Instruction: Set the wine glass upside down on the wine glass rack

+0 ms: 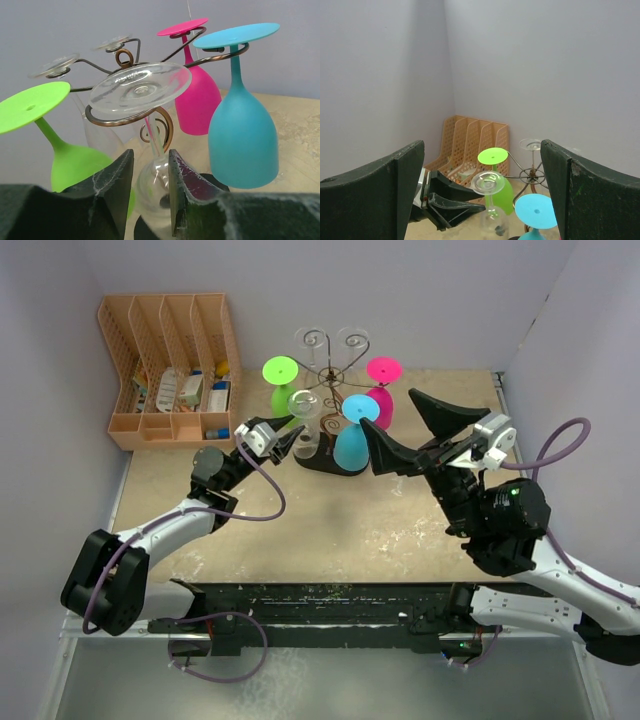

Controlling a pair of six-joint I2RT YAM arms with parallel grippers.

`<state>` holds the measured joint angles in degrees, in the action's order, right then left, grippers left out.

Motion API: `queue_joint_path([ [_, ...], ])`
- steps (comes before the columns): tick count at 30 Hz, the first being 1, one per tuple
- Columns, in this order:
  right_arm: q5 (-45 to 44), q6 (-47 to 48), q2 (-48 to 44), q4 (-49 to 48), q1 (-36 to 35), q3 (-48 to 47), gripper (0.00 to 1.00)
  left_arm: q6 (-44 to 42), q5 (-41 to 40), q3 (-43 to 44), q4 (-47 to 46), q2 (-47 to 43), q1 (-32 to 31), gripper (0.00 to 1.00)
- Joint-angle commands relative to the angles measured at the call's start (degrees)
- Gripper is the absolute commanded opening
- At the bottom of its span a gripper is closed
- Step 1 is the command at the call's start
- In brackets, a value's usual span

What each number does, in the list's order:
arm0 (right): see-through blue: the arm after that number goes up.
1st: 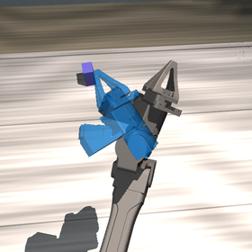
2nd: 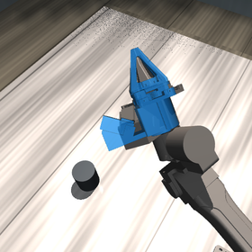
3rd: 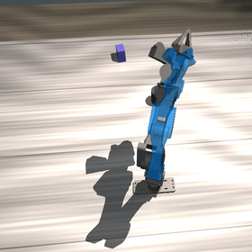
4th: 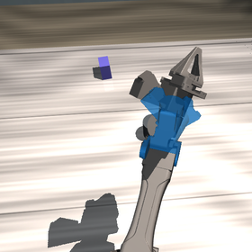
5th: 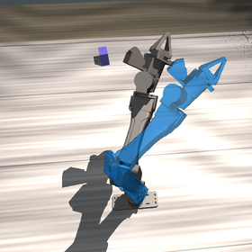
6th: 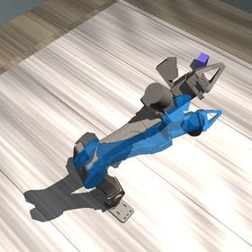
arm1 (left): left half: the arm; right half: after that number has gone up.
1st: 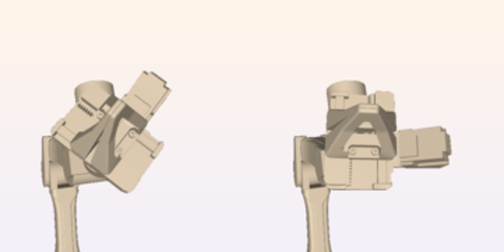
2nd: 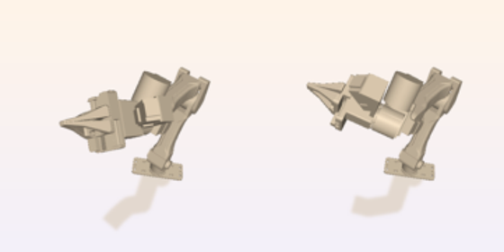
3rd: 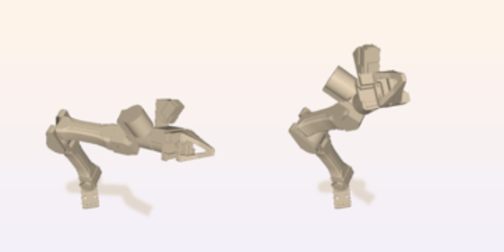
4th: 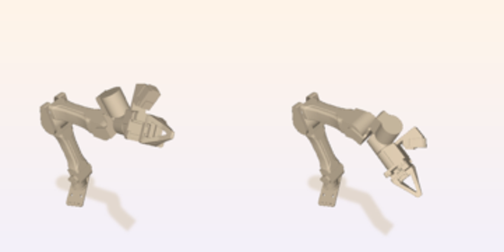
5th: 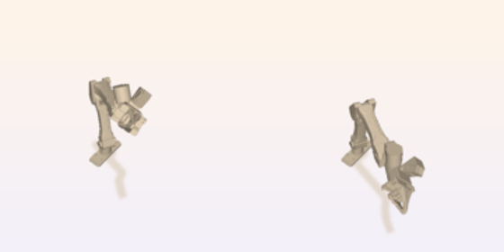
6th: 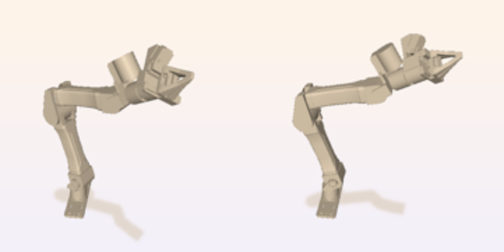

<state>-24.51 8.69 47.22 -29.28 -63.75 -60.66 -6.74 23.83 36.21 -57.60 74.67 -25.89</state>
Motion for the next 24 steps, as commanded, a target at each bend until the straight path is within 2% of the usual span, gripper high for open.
queue_joint_path([
  [1,0.30,-0.08,-0.24,-3.17,-0.08,0.19,1.00,-1.03,0.69,-0.08,-2.05,-0.13,0.20,0.39],
  [3,0.19,0.00,-0.07,-3.19,-0.10,0.20,1.00,-1.17,0.54,-0.33,-2.14,-0.27,0.18,0.45],
  [4,0.22,-0.01,0.04,-3.22,-0.13,0.17,1.00,-1.25,0.47,-0.42,-2.13,-0.31,0.22,0.52],
  [5,0.22,0.09,0.14,-3.16,-0.08,0.12,1.00,-1.58,0.23,-0.55,-2.03,-0.41,0.29,0.66],
  [6,0.17,0.08,0.29,-3.20,-0.10,0.06,1.00,-2.12,0.00,-0.72,-2.00,-0.64,0.42,0.91],
  [7,0.19,0.10,0.51,-3.04,-0.14,-0.12,1.00,-2.57,-0.44,-0.97,-1.99,-0.97,0.65,0.99],
  [14,0.33,0.87,1.68,-2.12,-0.12,-1.34,1.00,-3.62,-3.19,-3.86,2.58,-7.73,3.96,1.00],
  [16,0.18,0.77,1.75,-2.43,-0.15,-1.21,1.00,-4.09,-3.95,-4.30,7.27,-11.48,4.83,1.00],
  [21,-1.25,1.58,3.55,-0.21,-0.15,-2.85,1.00,-13.84,-10.25,-1.49,38.84,-23.56,5.63,1.00],
  [24,-5.78,1.89,4.98,1.38,0.00,-4.09,1.00,-21.20,-14.55,5.28,62.25,-25.85,5.76,1.00],
])
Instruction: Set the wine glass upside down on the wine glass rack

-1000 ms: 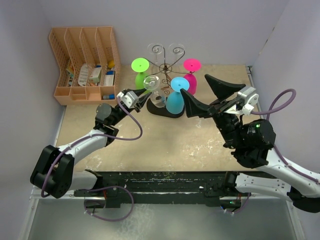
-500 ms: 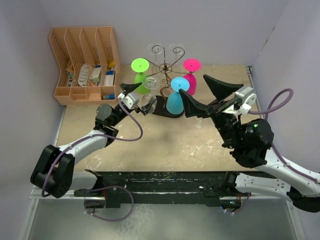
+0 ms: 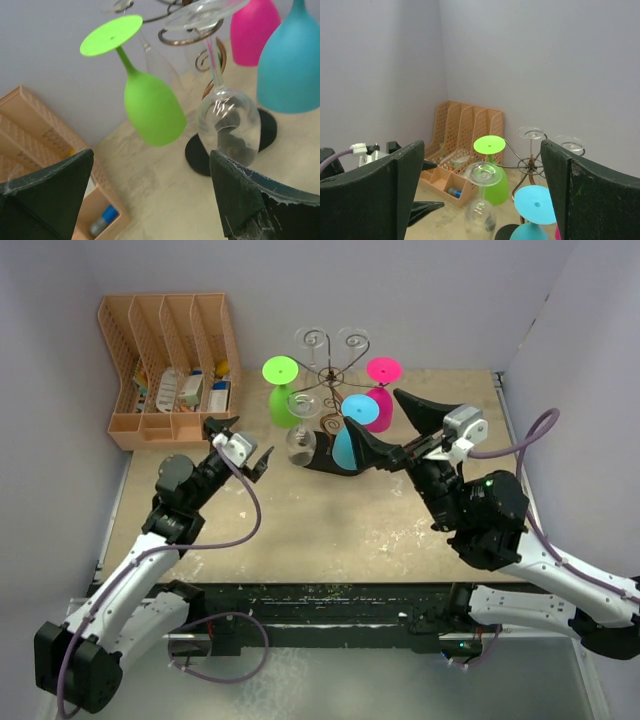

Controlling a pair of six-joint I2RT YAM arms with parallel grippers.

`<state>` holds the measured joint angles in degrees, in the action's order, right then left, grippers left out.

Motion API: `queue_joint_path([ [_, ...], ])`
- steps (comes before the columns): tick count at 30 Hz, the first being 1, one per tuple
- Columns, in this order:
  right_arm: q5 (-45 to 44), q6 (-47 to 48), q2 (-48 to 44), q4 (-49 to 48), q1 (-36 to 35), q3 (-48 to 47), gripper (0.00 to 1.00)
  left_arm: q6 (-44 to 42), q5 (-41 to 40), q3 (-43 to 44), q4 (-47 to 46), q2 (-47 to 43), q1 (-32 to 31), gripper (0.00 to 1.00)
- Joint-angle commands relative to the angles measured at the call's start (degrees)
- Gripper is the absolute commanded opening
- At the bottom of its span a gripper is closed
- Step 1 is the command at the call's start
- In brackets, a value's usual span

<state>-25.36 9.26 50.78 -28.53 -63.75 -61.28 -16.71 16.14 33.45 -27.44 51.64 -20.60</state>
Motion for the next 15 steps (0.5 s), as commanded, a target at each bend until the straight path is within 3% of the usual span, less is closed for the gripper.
queue_joint_path([
  [1,-6.67,0.83,2.06,1.81,0.07,-4.02,1.00,-13.43,-7.85,12.45,40.90,-2.34,0.43,1.00],
  [4,-12.61,-0.39,3.25,5.60,0.10,-4.58,1.00,-12.83,-11.48,21.14,59.25,0.16,0.47,1.00],
  [9,-19.03,-2.88,-1.91,1.46,0.11,5.57,1.00,0.51,-18.53,29.15,68.96,1.57,0.47,1.00],
  [13,-21.38,-3.46,-6.13,-0.94,0.08,13.04,1.00,3.32,-20.43,28.61,65.08,-1.80,2.99,1.00],
  [15,-23.57,-3.49,-7.13,-3.43,0.03,17.06,1.00,11.22,-32.02,26.07,58.30,-2.60,6.53,1.00],
])
